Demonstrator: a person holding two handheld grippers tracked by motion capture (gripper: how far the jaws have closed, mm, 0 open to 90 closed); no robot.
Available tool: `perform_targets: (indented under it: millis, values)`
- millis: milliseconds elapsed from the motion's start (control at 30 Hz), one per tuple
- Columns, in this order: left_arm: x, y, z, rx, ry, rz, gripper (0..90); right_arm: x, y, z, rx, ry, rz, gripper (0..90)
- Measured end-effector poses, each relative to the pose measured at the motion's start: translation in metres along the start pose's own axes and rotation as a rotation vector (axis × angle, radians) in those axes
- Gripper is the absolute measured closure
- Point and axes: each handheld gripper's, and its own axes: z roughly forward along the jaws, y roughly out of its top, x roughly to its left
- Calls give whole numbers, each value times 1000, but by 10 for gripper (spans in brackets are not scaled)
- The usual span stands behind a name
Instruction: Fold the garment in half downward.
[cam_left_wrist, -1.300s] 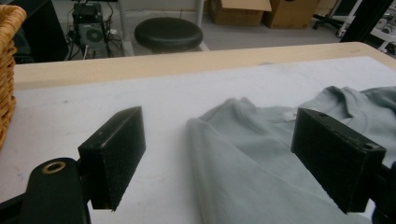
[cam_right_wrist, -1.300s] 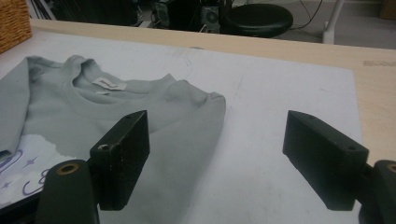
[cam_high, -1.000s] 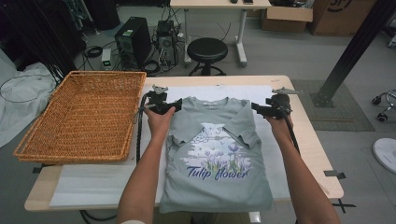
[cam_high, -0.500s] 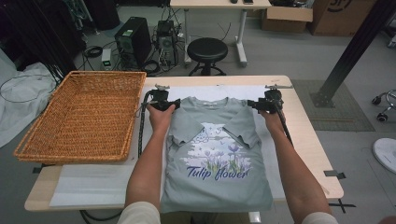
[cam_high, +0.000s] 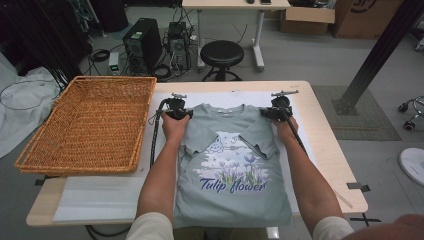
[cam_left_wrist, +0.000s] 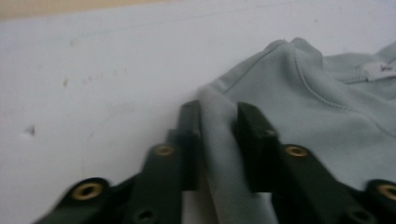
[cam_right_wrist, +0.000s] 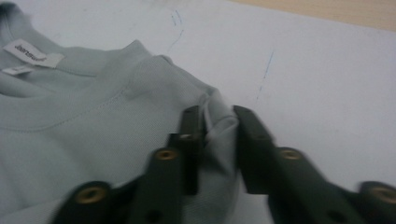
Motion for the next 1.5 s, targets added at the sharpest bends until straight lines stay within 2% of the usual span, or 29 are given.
perform_targets:
  millis: [33,133,200,300,367,433,500,700,900,967,1067,1167,1333,1500]
  values:
    - [1,0,-1,4,-5,-13,831,0,0,-1,3,2,1,844]
    - [4,-2,-8,24,-27,-17,854,0,1,-9,-9,26,6,852]
    - [7,-3,-15,-3,-62,-47,855,0,3,-17,-43,41,21,852]
    - [7,-4,-30,-47,-119,-67,854,2,4,-32,-80,56,20,852]
    - [5,-7,-41,-68,-155,-69,852,5,4,-42,-90,70,22,852]
    - [3,-11,-51,-85,-172,-67,850,10,0,-54,-110,81,3,852]
    - [1,-17,-62,-104,-198,-71,849,14,-5,-65,-127,97,3,851]
    - [-10,-39,-97,-139,-259,-39,841,29,-33,-109,-202,120,-10,850]
    - [-22,-70,-125,-152,-310,-8,834,47,-66,-145,-217,148,-62,849]
    - [-25,-81,-133,-151,-316,1,834,54,-77,-156,-224,152,-80,849]
    - [-29,-98,-144,-164,-339,-1,836,63,-94,-168,-229,160,-94,849]
    - [-36,-112,-151,-166,-343,18,838,69,-108,-176,-230,161,-103,849]
    - [-42,-130,-163,-172,-362,19,836,81,-128,-188,-224,180,-117,848]
    - [-43,-149,-174,-152,-391,34,835,88,-147,-200,-226,191,-120,848]
